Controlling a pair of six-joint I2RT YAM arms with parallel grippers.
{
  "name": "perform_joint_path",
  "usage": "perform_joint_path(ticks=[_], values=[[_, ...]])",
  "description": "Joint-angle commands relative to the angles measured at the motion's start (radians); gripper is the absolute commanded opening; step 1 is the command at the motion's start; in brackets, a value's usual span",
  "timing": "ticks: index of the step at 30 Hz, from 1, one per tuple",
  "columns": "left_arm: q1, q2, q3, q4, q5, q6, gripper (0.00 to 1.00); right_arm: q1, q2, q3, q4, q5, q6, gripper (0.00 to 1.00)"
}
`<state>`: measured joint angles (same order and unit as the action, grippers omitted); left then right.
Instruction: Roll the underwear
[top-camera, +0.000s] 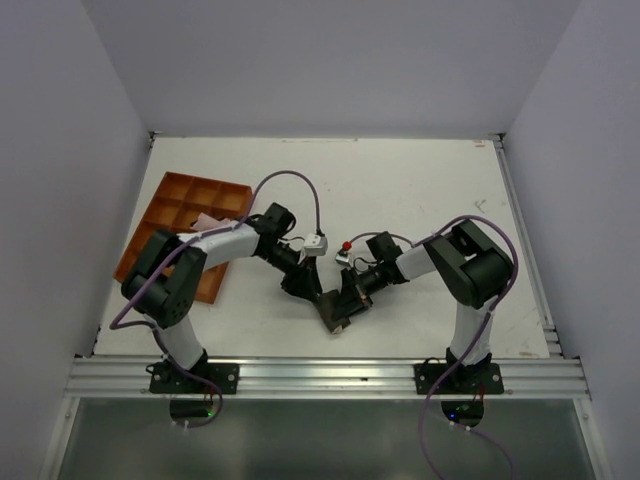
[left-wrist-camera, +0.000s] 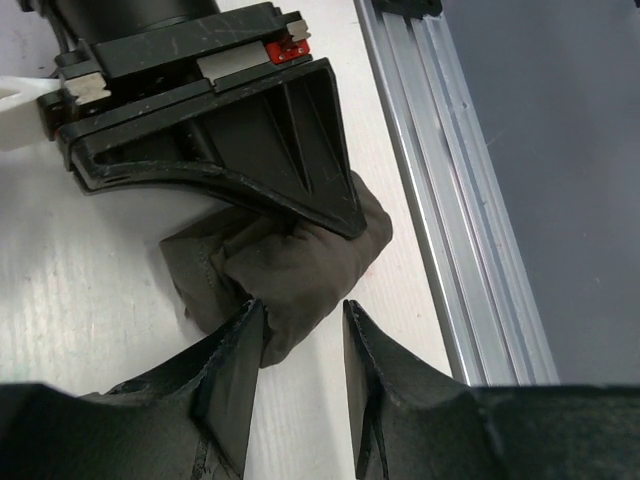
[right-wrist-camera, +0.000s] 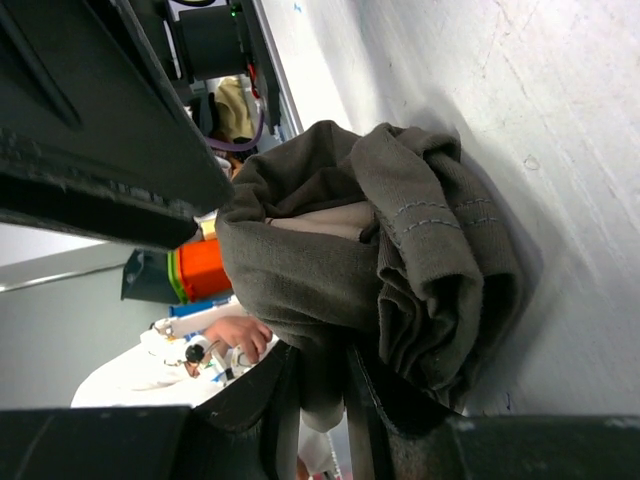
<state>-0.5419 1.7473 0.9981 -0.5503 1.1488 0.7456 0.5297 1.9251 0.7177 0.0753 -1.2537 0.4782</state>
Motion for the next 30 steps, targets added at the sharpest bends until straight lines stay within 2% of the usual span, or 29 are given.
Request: perform_joint_path(ticks=[1, 8, 9, 10, 15, 18, 25, 27, 29, 30], values=[[-0.02, 0.014, 0.043, -0.023, 0.077, 0.095, 0.42, 0.0, 0.02, 0.005, -0.051, 0.045, -0.044, 0.25], [-0.026, 0.034, 0.062, -0.031, 0.078, 0.144, 0.43, 0.001, 0.023, 0.022, -0.106, 0.06, -0.076, 0.26], [-0.027, 0.031, 0.062, -0.027, 0.081, 0.144, 0.44, 0.0, 0.023, 0.022, -0.109, 0.062, -0.078, 0.27], [-0.029, 0.027, 0.062, -0.023, 0.081, 0.146, 0.52, 0.0, 0.025, 0.023, -0.114, 0.063, -0.081, 0.27], [-0.03, 0.014, 0.076, 0.001, 0.029, 0.138, 0.49, 0.0, 0.028, 0.04, -0.15, 0.066, -0.105, 0.27], [-0.03, 0.02, 0.082, 0.029, 0.029, 0.135, 0.52, 0.0, 0.031, 0.042, -0.155, 0.068, -0.107, 0.27], [-0.055, 0.147, 0.146, -0.169, 0.114, 0.327, 0.53, 0.0, 0.037, 0.049, -0.172, 0.069, -0.119, 0.28], [-0.07, 0.175, 0.148, -0.183, 0.14, 0.368, 0.53, 0.0, 0.038, 0.055, -0.183, 0.071, -0.125, 0.28], [-0.081, 0.22, 0.181, -0.262, 0.166, 0.42, 0.49, 0.0, 0.038, 0.063, -0.201, 0.077, -0.136, 0.28], [-0.084, 0.234, 0.194, -0.305, 0.17, 0.496, 0.48, 0.0, 0.037, 0.066, -0.209, 0.08, -0.141, 0.28]])
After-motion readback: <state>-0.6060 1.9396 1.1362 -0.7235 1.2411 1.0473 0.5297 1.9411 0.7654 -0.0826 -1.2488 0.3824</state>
